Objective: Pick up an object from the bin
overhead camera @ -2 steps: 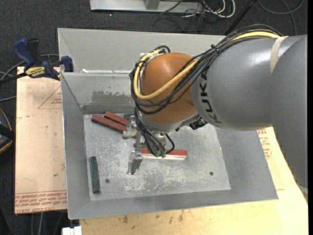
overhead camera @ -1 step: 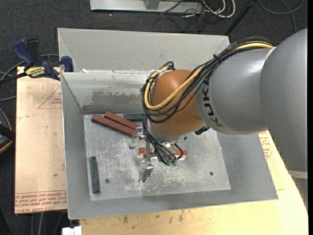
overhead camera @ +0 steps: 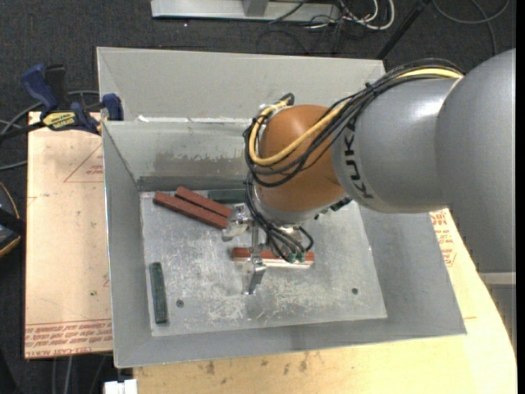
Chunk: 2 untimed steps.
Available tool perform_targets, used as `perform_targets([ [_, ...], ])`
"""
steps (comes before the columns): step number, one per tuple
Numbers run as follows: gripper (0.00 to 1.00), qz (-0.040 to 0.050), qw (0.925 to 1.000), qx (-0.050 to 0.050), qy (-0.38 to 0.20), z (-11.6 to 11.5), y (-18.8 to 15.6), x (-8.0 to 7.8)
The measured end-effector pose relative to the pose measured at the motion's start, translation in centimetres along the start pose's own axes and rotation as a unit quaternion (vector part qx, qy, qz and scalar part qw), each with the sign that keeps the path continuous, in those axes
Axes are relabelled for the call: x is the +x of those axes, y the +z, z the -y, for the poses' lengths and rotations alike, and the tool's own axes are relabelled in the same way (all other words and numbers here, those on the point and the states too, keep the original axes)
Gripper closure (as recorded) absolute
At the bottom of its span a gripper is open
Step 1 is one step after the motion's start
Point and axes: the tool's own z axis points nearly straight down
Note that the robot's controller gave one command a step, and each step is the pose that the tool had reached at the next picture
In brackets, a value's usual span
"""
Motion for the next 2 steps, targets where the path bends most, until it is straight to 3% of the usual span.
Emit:
perform_targets([
  [1, 1.00, 0.0120, 0.9987, -0.002, -0.050, 2.36, 3.02, -2.29],
  [2, 1.00, 0.0120, 0.9987, -0.002, -0.050, 2.36, 3.02, -2.29],
])
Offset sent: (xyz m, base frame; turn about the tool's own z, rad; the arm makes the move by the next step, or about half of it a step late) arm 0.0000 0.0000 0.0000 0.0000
